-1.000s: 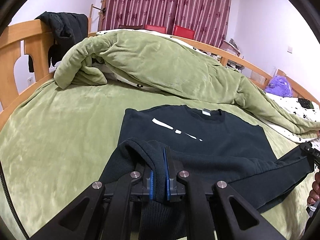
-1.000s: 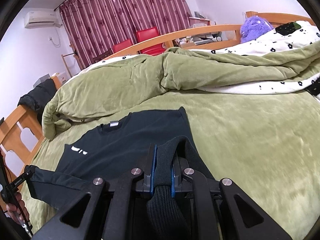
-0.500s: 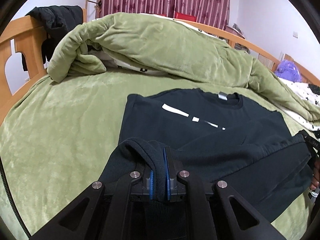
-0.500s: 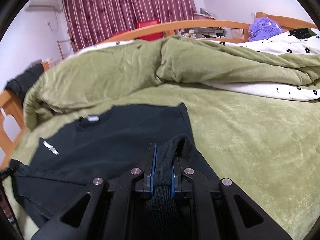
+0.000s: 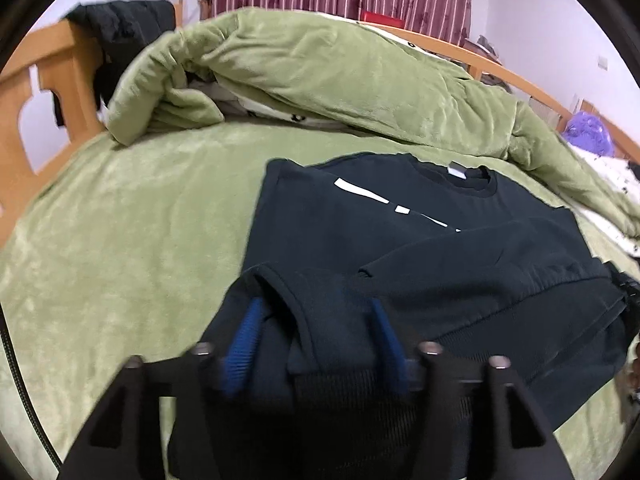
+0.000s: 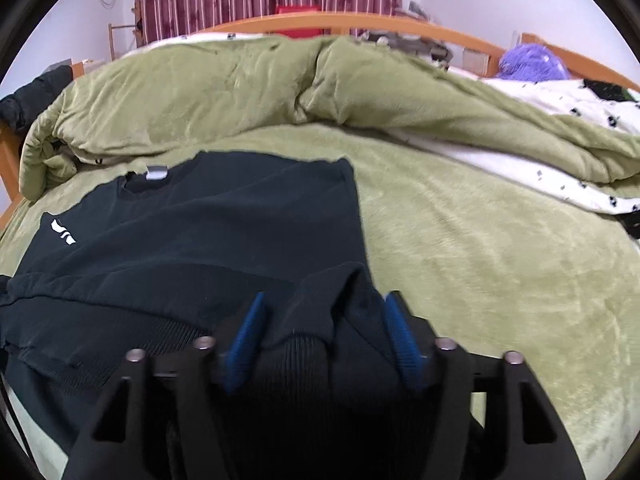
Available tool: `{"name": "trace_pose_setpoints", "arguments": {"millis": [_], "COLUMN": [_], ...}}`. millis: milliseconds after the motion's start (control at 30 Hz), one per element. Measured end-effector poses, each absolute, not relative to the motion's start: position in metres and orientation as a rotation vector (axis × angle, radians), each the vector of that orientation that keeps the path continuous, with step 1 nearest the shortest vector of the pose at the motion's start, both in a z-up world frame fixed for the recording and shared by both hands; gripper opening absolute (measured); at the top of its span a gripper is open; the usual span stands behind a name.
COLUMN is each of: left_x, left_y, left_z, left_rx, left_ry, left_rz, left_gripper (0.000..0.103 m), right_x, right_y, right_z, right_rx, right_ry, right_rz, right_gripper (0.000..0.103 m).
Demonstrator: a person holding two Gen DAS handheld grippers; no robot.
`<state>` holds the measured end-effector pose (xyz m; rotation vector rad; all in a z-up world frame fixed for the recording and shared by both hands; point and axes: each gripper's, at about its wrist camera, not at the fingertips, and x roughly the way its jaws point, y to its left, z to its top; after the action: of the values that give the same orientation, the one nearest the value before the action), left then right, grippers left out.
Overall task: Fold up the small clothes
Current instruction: 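Lift the hem with both tools and fold it up toward the collar, then open both tools and pull them back from the folded shirt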
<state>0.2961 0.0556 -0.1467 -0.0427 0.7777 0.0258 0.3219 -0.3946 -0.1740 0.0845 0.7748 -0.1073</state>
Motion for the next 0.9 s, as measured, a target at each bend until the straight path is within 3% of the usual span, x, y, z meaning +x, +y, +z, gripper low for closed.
{"name": "trace_pose_setpoints", "arguments": {"millis": [67,900], "left_x": [0.290,0.188], "left_y": [0.051,0.034], "left_z": [-0.144,-0.115], "left_rx": [-0.026,-0.001], "left_ry": [0.764,0.745], "left_rz": [0.026,0.014], "left_gripper": [0.068,0.069], "right_x": [0.315,0.198], "right_y": [-0.392,-0.331], "right_z": [-0.168,-0.126], "right_rx": [0.079,0.007], "right_ry": [0.777,0.747], "right_rz": [-0.098,-0.043], "right_gripper": [0.069,0.072]}}
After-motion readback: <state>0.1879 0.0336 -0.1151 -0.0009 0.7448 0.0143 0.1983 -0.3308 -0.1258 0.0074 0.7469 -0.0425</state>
